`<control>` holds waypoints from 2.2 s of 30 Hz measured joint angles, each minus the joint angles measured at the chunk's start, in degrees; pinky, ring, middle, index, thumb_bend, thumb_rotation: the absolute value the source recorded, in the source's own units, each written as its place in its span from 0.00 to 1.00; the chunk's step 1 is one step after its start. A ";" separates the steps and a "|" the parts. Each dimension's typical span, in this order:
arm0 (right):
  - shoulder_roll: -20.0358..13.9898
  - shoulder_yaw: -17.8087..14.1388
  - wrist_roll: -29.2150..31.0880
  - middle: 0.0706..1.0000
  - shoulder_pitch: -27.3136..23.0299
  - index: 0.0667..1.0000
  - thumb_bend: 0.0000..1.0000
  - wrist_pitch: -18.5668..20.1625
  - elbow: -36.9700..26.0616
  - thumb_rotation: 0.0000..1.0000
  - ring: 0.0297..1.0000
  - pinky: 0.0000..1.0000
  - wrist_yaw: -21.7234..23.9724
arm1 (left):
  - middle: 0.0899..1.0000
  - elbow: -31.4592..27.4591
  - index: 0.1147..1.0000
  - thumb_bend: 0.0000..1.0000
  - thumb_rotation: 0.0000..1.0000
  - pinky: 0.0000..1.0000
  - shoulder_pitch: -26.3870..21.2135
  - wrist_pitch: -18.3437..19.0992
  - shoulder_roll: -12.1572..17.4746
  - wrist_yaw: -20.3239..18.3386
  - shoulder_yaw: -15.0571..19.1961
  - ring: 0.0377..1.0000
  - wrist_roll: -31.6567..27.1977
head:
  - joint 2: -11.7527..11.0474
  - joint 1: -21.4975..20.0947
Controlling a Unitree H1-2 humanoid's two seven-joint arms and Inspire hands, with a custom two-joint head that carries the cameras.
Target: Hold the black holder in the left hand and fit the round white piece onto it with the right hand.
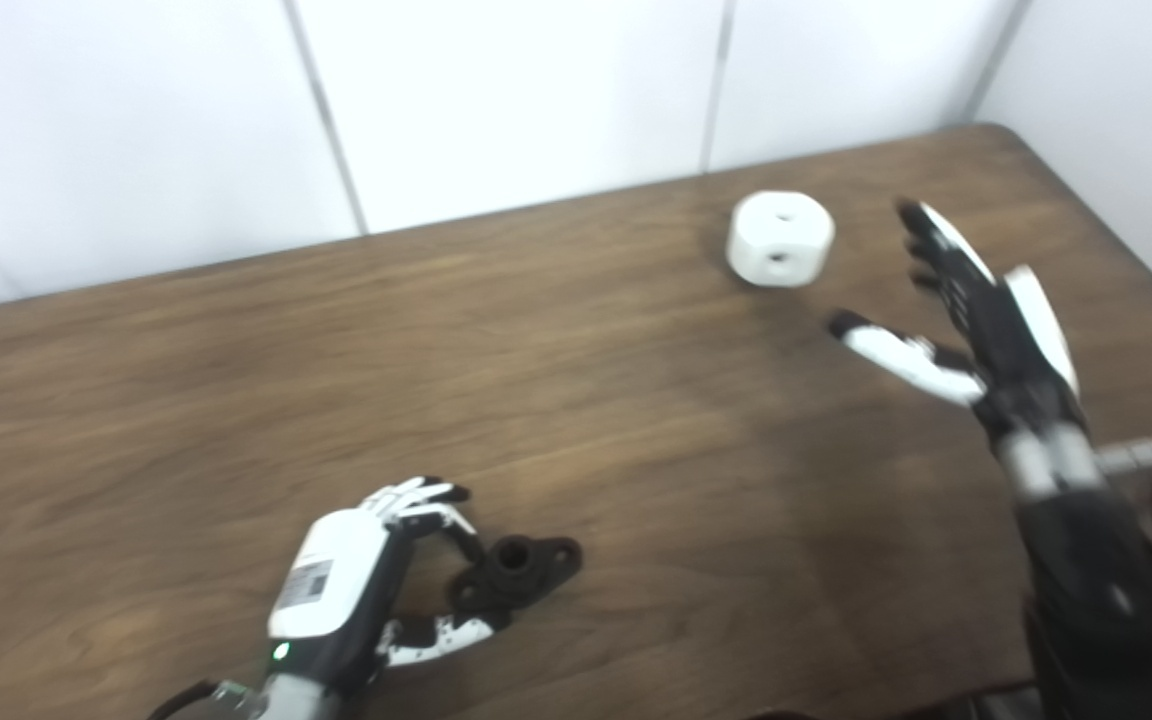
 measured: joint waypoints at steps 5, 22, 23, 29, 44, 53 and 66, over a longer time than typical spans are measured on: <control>-4.37 1.79 -7.58 0.97 -6.26 0.88 0.73 1.03 3.33 0.42 0.99 0.99 3.27 | 0.78 0.01 0.42 0.52 0.05 0.85 0.05 -0.78 0.08 -0.49 0.43 0.87 -0.65 | -0.35 -2.11; -8.50 3.32 -18.21 0.98 -21.99 0.84 0.82 1.31 24.76 0.31 1.00 0.89 13.45 | 0.78 0.20 0.42 0.52 0.05 0.85 0.14 -2.16 0.84 -0.50 1.23 0.86 -1.66 | -1.05 -3.61; -8.51 3.44 -18.50 0.98 -22.45 0.84 0.82 1.32 25.64 0.31 1.00 0.89 13.61 | 0.78 0.20 0.42 0.52 0.05 0.85 0.15 -2.22 0.85 -0.53 1.24 0.86 -1.67 | -1.06 -3.61; -9.47 5.65 -19.66 0.96 -24.92 0.85 0.82 1.32 30.75 0.28 1.00 0.97 14.57 | 0.78 0.20 0.42 0.52 0.05 0.84 0.18 -2.34 0.85 -0.60 1.36 0.86 -1.69 | -1.06 -3.96; -10.03 7.84 -22.31 0.95 -26.85 0.85 0.81 1.32 35.37 0.26 1.00 1.00 16.78 | 0.78 0.21 0.42 0.52 0.05 0.83 0.25 -2.80 0.87 -0.63 1.84 0.86 -1.72 | -1.67 -3.61; -10.35 9.58 -22.37 0.93 -27.22 0.83 0.72 1.32 38.66 0.24 1.00 1.00 16.63 | 0.78 0.28 0.42 0.52 0.05 0.82 0.27 -3.02 0.88 -0.57 1.96 0.86 -1.73 | -1.67 -3.61; -10.58 9.82 -21.46 0.91 -29.69 0.79 0.72 1.32 41.08 0.24 1.00 1.00 16.06 | 0.78 0.32 0.42 0.52 0.05 0.84 0.42 -3.04 0.77 -0.70 2.06 0.86 -1.54 | -1.93 -3.08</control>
